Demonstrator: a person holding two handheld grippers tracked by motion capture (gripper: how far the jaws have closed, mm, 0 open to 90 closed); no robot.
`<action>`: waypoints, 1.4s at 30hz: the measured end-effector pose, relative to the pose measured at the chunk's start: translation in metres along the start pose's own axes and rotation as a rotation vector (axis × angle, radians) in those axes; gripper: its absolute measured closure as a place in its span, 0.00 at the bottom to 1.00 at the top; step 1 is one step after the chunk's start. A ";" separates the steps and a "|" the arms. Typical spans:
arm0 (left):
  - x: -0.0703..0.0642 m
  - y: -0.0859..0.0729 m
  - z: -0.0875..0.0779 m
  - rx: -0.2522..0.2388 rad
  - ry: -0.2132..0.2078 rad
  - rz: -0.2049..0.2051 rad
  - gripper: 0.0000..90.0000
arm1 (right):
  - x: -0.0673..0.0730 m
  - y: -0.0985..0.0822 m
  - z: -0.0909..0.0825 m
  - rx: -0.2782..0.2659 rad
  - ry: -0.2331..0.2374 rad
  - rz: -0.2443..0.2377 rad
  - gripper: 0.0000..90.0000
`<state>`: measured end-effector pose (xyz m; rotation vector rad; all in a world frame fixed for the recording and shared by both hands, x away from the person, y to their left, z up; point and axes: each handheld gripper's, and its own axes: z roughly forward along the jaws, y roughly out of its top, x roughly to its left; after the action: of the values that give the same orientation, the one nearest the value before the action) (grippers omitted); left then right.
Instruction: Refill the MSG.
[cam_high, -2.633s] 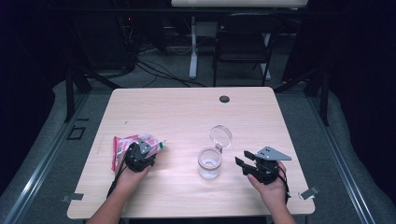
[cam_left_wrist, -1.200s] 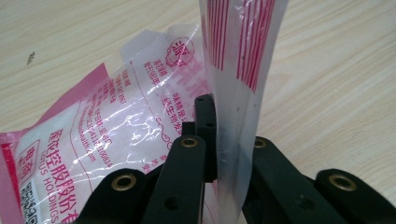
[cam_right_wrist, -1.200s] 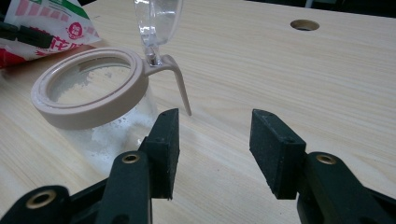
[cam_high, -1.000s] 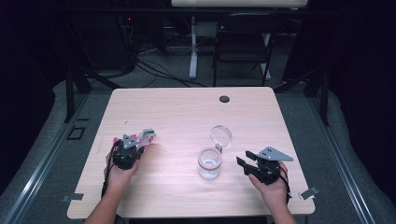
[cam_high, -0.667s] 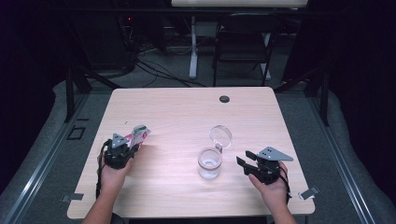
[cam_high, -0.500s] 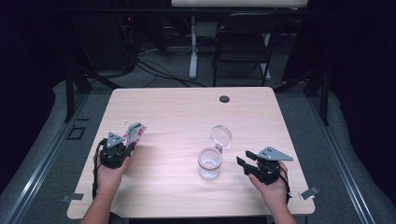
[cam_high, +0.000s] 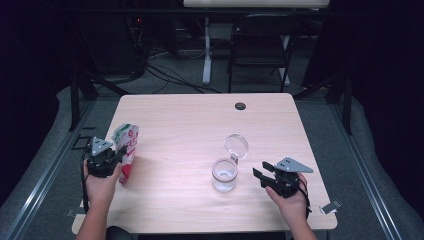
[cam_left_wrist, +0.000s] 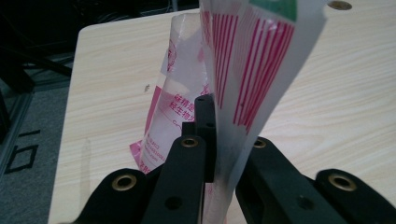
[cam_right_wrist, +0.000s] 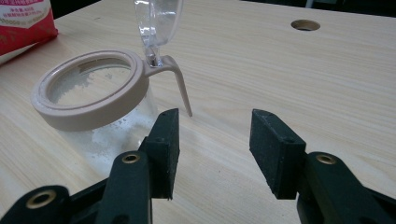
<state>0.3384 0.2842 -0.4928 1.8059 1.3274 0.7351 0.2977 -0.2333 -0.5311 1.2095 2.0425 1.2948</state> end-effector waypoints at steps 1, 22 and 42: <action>0.001 0.001 0.000 -0.004 0.003 -0.006 1.00 | 0.000 0.000 0.000 0.004 -0.001 -0.003 0.59; 0.009 0.063 -0.014 -0.014 -0.014 0.065 1.00 | -0.003 0.000 -0.002 -0.013 -0.005 0.017 0.59; -0.031 0.082 -0.005 0.015 -0.160 0.142 1.00 | -0.004 0.000 -0.002 -0.017 -0.007 0.017 0.59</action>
<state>0.3677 0.2422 -0.4215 1.9431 1.1123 0.6418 0.2980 -0.2373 -0.5307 1.2250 2.0170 1.3116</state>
